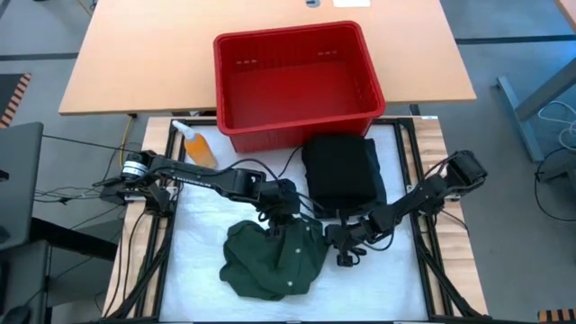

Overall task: Fold Laundry from Bin
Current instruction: Fold the green polo shirt

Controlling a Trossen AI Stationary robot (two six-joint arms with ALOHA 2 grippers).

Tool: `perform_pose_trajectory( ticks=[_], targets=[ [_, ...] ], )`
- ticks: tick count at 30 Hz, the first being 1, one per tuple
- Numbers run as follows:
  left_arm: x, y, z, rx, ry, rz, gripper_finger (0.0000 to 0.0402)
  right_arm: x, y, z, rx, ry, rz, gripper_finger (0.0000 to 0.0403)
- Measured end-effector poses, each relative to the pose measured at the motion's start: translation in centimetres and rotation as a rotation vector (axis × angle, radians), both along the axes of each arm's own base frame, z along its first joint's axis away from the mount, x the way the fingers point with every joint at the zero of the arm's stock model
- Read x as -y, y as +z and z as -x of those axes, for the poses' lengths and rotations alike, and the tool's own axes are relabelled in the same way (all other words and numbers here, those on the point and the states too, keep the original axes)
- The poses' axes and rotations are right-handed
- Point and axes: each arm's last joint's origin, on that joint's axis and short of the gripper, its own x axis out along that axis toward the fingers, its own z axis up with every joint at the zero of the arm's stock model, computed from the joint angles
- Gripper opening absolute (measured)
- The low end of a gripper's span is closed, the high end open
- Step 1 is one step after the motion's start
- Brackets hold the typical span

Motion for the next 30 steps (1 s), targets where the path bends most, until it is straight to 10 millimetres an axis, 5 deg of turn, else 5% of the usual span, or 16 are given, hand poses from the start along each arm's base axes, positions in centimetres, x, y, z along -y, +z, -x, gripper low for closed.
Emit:
perform_pose_trajectory(
  ticks=[6, 12, 19, 22, 24, 30],
  targets=[
    [-0.6, 3.2, -0.2, 0.081, -0.029, -0.033, 0.0, 2.5, 7.8, 1.3, 0.164, 0.022, 0.029, 0.0019],
    [-2.6, 13.7, 2.3, 0.362, 0.004, -0.223, 0.0, 5.6, 20.0, 4.6, 0.575, 0.004, 0.235, 0.0018],
    [-5.4, 25.5, 8.9, 0.689, 0.253, -0.535, 0.0, 8.5, 32.0, 8.6, 1.044, -0.128, 0.565, 0.0018],
    [-5.4, 27.7, 11.3, 0.733, 0.262, -0.477, 0.0, 8.3, 33.7, 8.2, 1.099, -0.042, 0.515, 0.0018],
    [-4.8, 27.5, 12.6, 0.662, 0.221, -0.402, 0.0, 7.6, 33.0, 6.8, 1.026, 0.029, 0.425, 0.0018],
    [-1.6, 21.7, 14.0, 0.128, 0.205, -0.218, 0.0, 4.7, 25.3, -1.2, 0.649, 0.137, 0.241, 0.0018]
  ],
)
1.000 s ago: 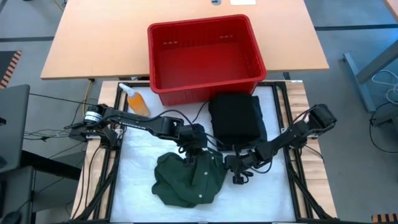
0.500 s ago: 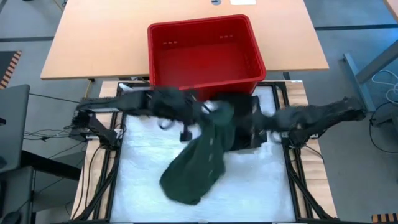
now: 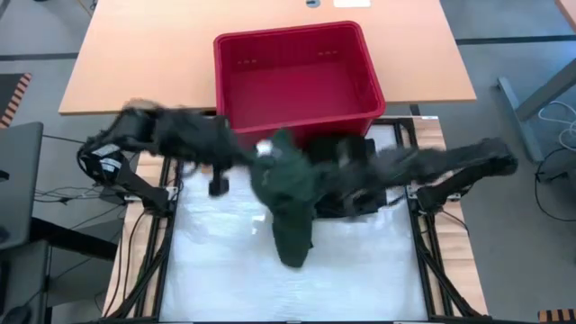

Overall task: Fold Laundry from Bin
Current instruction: Fold the green polo shirt

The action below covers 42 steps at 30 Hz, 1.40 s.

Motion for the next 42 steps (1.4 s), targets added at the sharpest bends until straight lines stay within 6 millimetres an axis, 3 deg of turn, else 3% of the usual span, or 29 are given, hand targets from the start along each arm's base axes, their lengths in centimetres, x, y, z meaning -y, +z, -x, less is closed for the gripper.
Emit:
perform_pose_trajectory(
  ticks=[5, 8, 13, 18, 21, 25, 34, 42],
  targets=[
    [3.9, -8.5, -0.8, -0.409, 0.114, 0.003, 0.0, -0.9, -6.5, -6.9, -0.159, 0.076, -0.026, 0.0018],
    [5.4, -13.9, 0.0, -0.579, 0.17, 0.0, 0.0, -0.1, -9.6, -9.9, -0.217, 0.201, -0.199, 0.0019],
    [7.4, -22.9, 1.8, -0.621, 0.176, 0.27, 0.0, 1.9, -10.9, -11.3, -0.271, 0.32, -0.435, 0.0019],
    [9.9, -28.6, 2.6, -0.486, 0.162, 0.542, 0.0, 2.0, -14.1, -12.6, -0.427, 0.358, -0.626, 0.0032],
    [10.5, -29.6, 3.2, -0.464, 0.184, 0.578, 0.0003, 1.7, -15.0, -12.8, -0.516, 0.423, -0.75, 0.0055],
    [10.9, -30.1, 4.1, -0.517, 0.212, 0.559, 0.0007, 1.9, -15.5, -12.6, -0.584, 0.451, -0.789, 0.0093],
    [12.1, -30.5, 6.4, -0.675, 0.155, 0.498, 0.0015, 2.5, -14.1, -8.9, -0.746, 0.387, -0.658, 0.0158],
    [12.8, -29.8, 7.5, -0.848, 0.005, 0.618, 0.0112, 1.8, -14.6, -8.9, -0.751, 0.381, -0.574, 0.0161]
  ],
)
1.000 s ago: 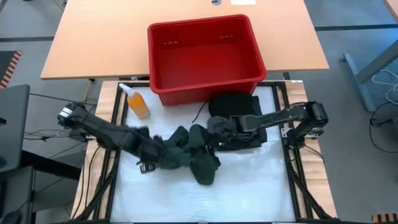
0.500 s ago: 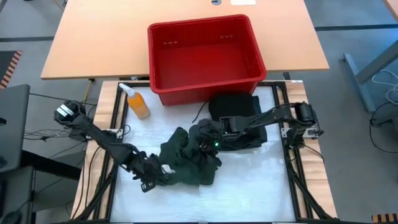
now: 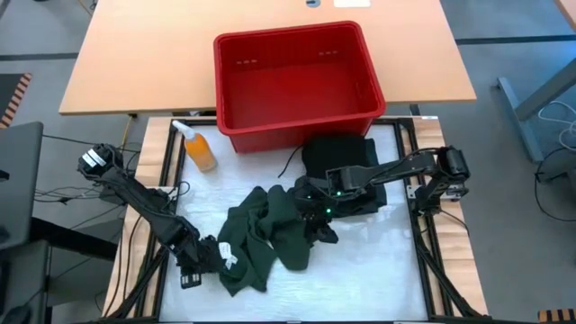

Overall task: Fold Laundry from Bin
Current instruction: Fold the green polo shirt

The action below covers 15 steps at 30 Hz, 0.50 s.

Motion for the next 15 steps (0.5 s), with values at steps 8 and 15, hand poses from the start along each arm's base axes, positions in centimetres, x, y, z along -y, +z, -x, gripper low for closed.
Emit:
perform_pose_trajectory(
  ticks=[8, 15],
  targets=[
    [-1.8, 4.0, 1.4, 0.041, 0.08, 0.196, 0.0188, 0.1, -0.2, -0.2, 0.013, 0.007, 0.011, 0.0158],
    [-3.3, 7.7, -1.8, 0.688, 0.159, 0.208, 0.0176, 0.1, -0.2, -0.2, 0.012, 0.006, 0.011, 0.0157]
  ],
)
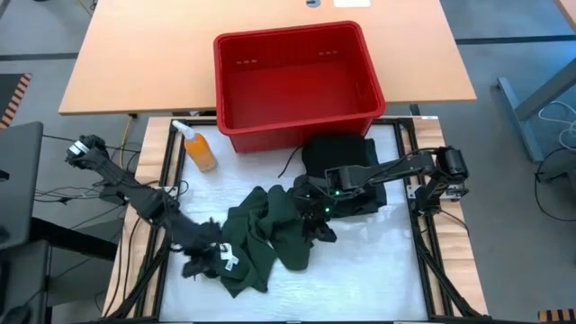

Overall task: Fold Laundry from Bin
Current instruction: Fold the green polo shirt

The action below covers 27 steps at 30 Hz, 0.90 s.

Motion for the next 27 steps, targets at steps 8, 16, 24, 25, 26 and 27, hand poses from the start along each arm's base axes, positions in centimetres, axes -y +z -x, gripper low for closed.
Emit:
perform_pose_trajectory(
  ticks=[8, 16, 24, 25, 26, 27],
  targets=[
    [-2.4, 1.8, -8.2, 0.277, -0.194, -0.365, 0.0153, -1.0, -0.3, 0.5, -0.148, -0.077, -0.057, 0.0157],
    [0.3, -2.6, -14.6, 0.132, -0.661, -0.367, 0.0151, -8.1, -1.6, 3.6, -0.319, -0.141, 0.135, 0.0157],
    [4.1, -4.0, -19.4, 0.021, -0.672, -0.383, 0.0151, -13.3, -4.2, 8.7, -0.294, -0.027, 0.262, 0.0156],
    [4.5, -4.0, -19.9, 0.009, -0.64, -0.391, 0.0151, -13.3, -4.3, 9.7, -0.298, -0.014, 0.271, 0.0156],
    [4.8, -4.1, -20.4, -0.01, -0.61, -0.393, 0.0151, -13.4, -4.4, 10.5, -0.289, -0.011, 0.274, 0.0156],
    [5.2, -4.3, -20.7, -0.033, -0.59, -0.392, 0.0151, -13.5, -4.6, 11.4, -0.28, -0.012, 0.279, 0.0156]
  ],
)
